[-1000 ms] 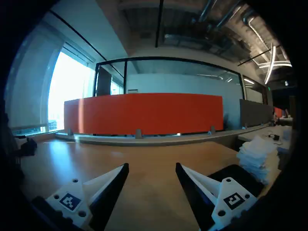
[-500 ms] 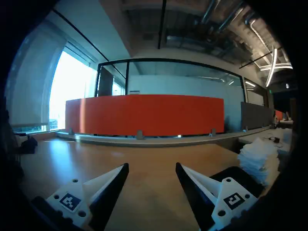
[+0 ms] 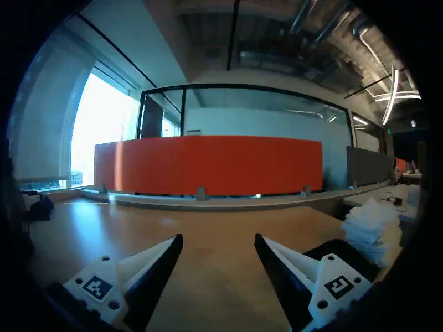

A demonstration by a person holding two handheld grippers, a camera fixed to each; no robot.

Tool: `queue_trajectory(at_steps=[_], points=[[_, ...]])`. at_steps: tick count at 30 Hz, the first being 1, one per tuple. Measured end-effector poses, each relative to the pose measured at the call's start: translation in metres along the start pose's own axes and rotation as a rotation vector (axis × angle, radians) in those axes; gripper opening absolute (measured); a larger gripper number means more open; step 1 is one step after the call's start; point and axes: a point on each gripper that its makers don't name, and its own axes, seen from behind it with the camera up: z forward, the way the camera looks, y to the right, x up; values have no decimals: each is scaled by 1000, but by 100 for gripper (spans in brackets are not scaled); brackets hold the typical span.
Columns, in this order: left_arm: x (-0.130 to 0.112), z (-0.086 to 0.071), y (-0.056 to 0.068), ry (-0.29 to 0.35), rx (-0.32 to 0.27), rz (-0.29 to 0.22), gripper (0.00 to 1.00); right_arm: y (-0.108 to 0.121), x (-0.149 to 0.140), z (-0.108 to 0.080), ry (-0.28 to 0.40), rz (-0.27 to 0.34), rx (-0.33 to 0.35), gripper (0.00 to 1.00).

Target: Fold towel

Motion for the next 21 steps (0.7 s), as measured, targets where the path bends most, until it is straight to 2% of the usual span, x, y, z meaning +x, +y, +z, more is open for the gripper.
queue_trajectory(at_steps=[21], points=[[7,-2,-2,-3,0,1,93,0,-1,0,0,0,0,100]])
